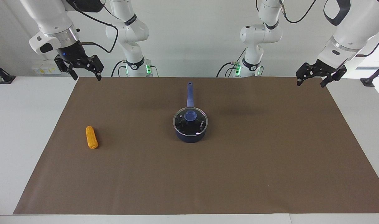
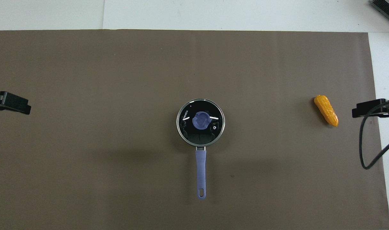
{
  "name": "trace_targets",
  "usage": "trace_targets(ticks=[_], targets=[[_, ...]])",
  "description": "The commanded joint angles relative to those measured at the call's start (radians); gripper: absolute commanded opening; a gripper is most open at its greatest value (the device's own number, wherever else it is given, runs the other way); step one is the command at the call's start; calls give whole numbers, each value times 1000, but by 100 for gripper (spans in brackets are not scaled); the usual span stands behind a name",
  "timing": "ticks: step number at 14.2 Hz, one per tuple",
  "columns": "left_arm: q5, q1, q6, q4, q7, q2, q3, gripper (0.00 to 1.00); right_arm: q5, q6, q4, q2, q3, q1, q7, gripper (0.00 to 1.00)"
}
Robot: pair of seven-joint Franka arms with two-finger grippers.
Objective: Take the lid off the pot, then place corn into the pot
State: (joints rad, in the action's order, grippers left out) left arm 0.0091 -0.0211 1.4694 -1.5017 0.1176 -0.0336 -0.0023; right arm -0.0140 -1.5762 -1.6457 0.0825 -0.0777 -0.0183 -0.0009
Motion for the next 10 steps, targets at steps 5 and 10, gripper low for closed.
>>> trace_targets(ticks=[5, 10], targets=[[-8, -2, 9, -28, -3, 26, 7, 100, -9, 19, -19, 23, 3, 9, 13, 100], [-8, -37, 8, -28, 2, 26, 4, 100, -9, 19, -19, 25, 3, 9, 13, 100]])
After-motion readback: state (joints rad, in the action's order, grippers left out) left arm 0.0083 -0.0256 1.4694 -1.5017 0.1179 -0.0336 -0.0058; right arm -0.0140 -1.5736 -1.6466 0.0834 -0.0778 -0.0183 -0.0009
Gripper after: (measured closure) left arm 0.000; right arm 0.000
